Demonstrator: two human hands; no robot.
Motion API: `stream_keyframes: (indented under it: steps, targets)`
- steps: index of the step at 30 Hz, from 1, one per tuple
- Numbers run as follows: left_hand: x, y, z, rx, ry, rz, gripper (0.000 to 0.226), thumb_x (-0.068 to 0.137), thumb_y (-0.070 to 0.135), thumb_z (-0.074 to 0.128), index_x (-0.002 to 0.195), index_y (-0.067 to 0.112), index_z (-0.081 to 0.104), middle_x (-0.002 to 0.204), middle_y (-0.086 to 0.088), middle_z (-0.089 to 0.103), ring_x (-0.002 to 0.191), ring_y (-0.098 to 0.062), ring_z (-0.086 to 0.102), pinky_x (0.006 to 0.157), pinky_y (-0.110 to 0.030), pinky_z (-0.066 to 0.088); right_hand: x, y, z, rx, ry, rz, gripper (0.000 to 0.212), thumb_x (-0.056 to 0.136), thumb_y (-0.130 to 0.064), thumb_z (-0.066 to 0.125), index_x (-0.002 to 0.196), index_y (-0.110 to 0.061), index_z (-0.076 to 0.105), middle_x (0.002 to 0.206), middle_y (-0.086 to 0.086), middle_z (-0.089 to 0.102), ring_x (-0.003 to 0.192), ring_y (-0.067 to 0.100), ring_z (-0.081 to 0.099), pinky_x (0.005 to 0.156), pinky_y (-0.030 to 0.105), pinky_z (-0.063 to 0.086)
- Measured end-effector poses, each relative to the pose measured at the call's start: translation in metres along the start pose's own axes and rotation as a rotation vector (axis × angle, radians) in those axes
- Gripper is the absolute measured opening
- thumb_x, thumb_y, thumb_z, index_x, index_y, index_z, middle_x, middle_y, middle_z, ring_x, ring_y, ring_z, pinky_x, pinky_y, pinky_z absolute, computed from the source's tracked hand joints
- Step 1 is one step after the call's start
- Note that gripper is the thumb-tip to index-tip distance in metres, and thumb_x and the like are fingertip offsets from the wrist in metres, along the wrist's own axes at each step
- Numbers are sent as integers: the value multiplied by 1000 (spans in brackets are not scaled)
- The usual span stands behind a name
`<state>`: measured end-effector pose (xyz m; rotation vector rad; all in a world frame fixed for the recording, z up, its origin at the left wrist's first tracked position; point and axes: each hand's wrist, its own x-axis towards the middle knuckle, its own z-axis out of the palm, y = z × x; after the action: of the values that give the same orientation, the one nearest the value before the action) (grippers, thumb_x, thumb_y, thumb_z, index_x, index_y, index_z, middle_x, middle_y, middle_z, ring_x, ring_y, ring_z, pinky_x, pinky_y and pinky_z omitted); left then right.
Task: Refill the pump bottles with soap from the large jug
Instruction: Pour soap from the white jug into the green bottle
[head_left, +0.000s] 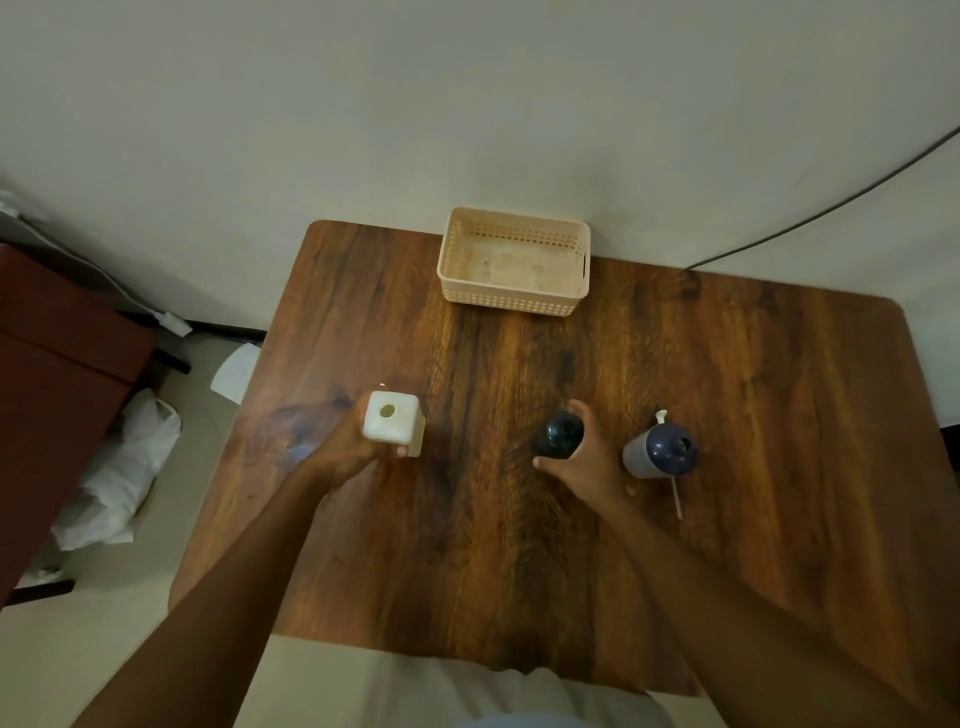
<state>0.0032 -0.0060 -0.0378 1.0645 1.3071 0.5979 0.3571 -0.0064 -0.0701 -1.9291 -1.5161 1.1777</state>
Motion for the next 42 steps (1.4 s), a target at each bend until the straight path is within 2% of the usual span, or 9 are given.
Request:
stream_keyframes:
  steps: [5,9,15,20,25,28,34,39,42]
  targets:
    - [-1,0,-1,7,-4,5,94,66,20,85,146,4,39,142,-17,54,134,-30,54,115,-58,41,2,0,7,-18,98,-42,74,66,-19,92,130,-19,55,129,1,59,119,21,56,103,38,48]
    - [-2,4,0,22,3,8,93,66,25,85,145,6,40,140,-13,56,131,-25,57,109,-46,50,5,-3,8,10,111,-57,67,67,-19,92,125,-20,58,125,1,62,117,20,58,101,38,50]
    - [0,33,7,38,-10,38,83,71,27,85,141,11,45,135,-8,60,123,-16,64,90,-30,60,13,-28,-8,71,103,-91,65,68,-23,92,123,-23,58,121,-2,63,111,15,59,87,13,43]
    - [3,86,15,52,-25,93,80,71,32,87,139,20,49,129,-1,65,119,-8,65,87,-27,60,17,-72,-38,125,131,-193,62,65,-39,91,116,-40,56,111,-22,61,100,-3,58,74,4,42]
    - [3,146,28,115,-23,196,60,89,4,73,139,25,49,123,3,69,113,-5,68,85,-21,59,21,-120,-77,243,170,-257,73,57,-50,91,121,-44,54,115,-30,57,105,-9,55,76,9,44]
    - [-3,187,40,129,7,291,64,90,-2,72,143,21,44,125,-3,66,107,-6,70,88,-28,61,19,-147,-103,301,179,-296,73,62,-41,92,123,-43,52,116,-29,56,104,-8,55,71,8,47]
    - [-20,260,62,220,61,525,61,93,13,73,143,27,39,125,-2,60,103,6,66,74,-14,57,-1,-192,-158,416,182,-382,57,68,-31,90,112,-42,55,110,-20,64,96,0,66,68,16,55]
    - [-31,319,80,185,39,660,64,89,33,70,146,31,39,136,-5,56,121,-20,63,91,-40,61,-23,-227,-196,462,267,-455,63,63,-36,87,118,-38,56,114,-10,64,103,12,63,77,28,58]
    - [-37,349,89,200,55,728,65,89,43,69,147,33,41,129,0,59,114,-17,65,85,-33,60,-37,-243,-219,489,290,-523,62,56,-39,83,113,-36,61,105,-12,69,97,9,67,72,25,58]
